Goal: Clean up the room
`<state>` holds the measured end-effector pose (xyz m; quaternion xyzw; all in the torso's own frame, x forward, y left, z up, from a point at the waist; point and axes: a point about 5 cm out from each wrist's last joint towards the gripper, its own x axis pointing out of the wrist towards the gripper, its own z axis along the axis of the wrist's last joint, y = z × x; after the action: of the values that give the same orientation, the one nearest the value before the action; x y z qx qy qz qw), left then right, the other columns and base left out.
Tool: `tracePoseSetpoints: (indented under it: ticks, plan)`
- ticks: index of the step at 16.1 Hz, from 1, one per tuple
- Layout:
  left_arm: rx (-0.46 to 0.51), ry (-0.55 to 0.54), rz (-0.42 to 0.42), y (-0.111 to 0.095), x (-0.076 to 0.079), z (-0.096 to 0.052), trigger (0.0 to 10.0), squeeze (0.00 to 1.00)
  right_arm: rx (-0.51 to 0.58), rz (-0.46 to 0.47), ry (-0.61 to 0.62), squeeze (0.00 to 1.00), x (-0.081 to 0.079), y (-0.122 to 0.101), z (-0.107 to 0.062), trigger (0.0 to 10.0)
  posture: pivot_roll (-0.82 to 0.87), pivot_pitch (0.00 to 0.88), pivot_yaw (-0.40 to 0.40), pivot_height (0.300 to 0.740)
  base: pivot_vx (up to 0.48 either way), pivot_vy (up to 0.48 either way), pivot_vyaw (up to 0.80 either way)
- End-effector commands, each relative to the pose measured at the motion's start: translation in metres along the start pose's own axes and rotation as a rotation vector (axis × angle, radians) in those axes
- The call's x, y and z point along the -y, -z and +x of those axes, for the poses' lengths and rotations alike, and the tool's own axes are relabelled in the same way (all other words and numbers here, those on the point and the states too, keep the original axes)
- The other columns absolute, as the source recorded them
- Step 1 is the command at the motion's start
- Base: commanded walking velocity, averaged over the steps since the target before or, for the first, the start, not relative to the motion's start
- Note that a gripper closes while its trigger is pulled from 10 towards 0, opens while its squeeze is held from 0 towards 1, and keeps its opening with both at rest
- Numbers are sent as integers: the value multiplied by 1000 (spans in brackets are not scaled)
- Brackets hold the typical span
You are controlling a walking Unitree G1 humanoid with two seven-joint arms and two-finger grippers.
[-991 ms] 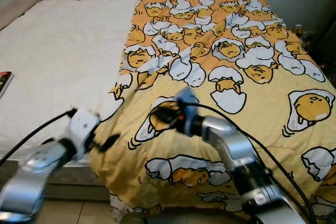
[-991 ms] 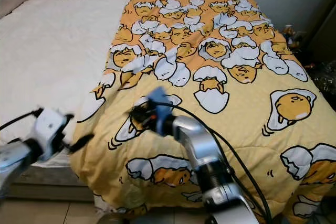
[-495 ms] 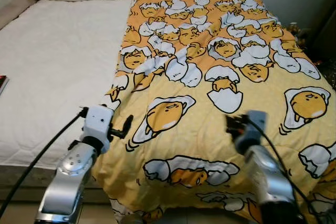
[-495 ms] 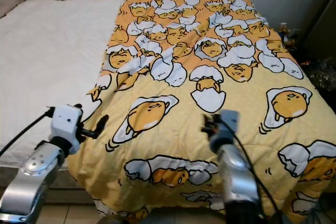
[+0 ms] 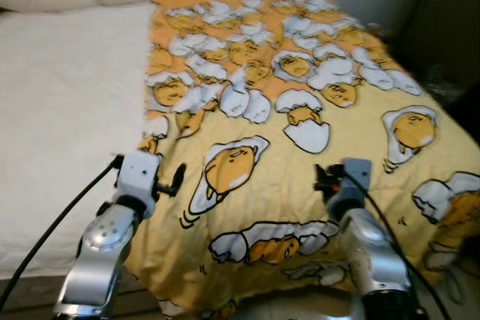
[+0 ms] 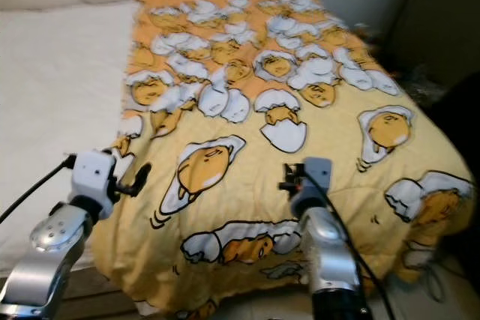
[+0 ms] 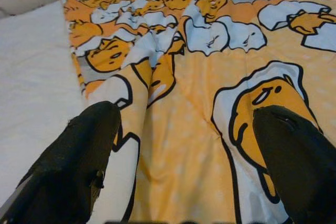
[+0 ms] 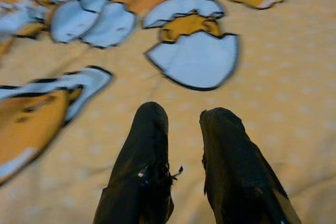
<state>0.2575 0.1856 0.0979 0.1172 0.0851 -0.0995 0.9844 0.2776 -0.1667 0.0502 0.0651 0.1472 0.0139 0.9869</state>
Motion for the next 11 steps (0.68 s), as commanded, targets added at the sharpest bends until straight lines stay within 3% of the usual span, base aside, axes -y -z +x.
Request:
tracePoseSetpoints:
  ticks: [1, 2, 9, 11]
  plan:
    - [-16, -27, 11, 4, -5, -2, 10000, 0, 16, 5, -25, 0, -7, -4, 2, 10000, 184, 0, -1, 740, 0, 300, 0]
    - [-16, -29, 12, 4, -6, -2, 10000, 0, 17, 7, -31, 1000, -8, -4, 2, 10000, 185, 0, -1, 740, 0, 300, 0]
    - [-21, -44, 22, 6, -12, -4, 10000, 0, 16, -2, -68, 1000, -12, -6, 4, 10000, 194, 0, -5, 740, 0, 302, 0]
    - [-20, -44, 23, 5, -12, -4, 10000, 0, 3, -16, -50, 973, -12, -5, 5, 10000, 198, 0, -4, 740, 0, 302, -628]
